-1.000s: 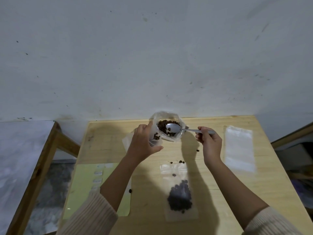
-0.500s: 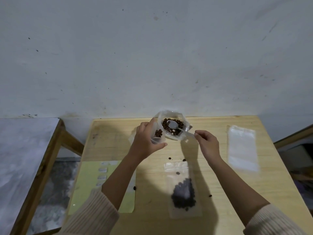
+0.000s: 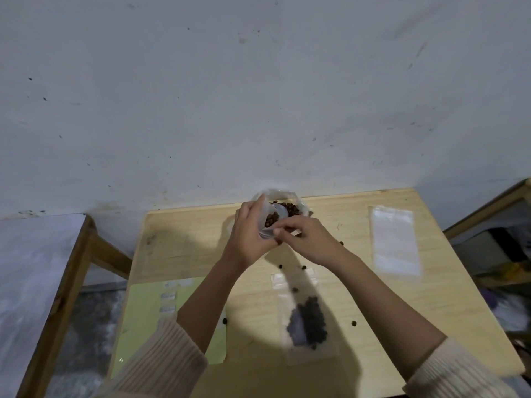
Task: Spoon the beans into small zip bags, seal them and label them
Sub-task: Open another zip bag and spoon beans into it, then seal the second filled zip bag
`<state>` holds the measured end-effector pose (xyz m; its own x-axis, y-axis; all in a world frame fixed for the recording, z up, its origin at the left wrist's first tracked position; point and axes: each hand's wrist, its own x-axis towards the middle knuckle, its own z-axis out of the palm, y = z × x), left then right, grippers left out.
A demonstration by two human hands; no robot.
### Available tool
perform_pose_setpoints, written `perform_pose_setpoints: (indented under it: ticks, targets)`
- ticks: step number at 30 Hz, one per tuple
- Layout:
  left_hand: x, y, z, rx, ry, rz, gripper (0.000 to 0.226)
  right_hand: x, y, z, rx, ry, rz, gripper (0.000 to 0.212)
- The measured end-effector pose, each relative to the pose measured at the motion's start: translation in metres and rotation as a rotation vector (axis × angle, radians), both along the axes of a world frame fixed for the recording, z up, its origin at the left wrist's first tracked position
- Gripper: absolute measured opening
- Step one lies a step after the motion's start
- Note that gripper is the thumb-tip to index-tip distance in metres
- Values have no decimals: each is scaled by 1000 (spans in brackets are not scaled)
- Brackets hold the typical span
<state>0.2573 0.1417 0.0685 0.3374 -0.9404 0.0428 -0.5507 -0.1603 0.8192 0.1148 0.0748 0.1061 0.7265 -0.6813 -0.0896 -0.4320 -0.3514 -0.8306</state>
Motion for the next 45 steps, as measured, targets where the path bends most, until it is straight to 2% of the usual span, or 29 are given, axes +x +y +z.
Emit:
perform_pose_setpoints:
  ticks: [5, 9, 11, 14, 19, 26, 32, 35, 40, 45]
  targets:
    - [-2, 5, 5, -38, 45, 24, 96, 5, -3, 7, 1, 29, -30, 16]
    - [6, 11, 15, -33, 134, 49, 95, 5, -9, 17, -145, 24, -129, 15]
    - [14, 13, 18, -78, 204, 48, 75, 2, -14, 24, -220, -42, -214, 16]
    - [21, 13, 25, -177, 260, 116, 41, 1, -21, 30, -348, -44, -147, 16]
    - [19, 11, 47, -312, 305, 185, 18, 8, -19, 39, -358, -167, -252, 14]
    - [24, 7, 57, -346, 270, 227, 10, 9, -19, 42, -207, -263, -410, 13]
    - [26, 11, 62, -326, 339, 310, 12, 9, -11, 48, -40, -334, -371, 17]
    - [25, 11, 63, -291, 306, 319, 11, 14, -5, 48, 11, -350, -435, 19]
    - [23, 10, 58, -194, 154, 291, 13, 20, -1, 48, -20, -291, -478, 13]
    - [21, 13, 56, -210, 102, 266, 15, 22, 0, 50, -79, -154, -362, 7]
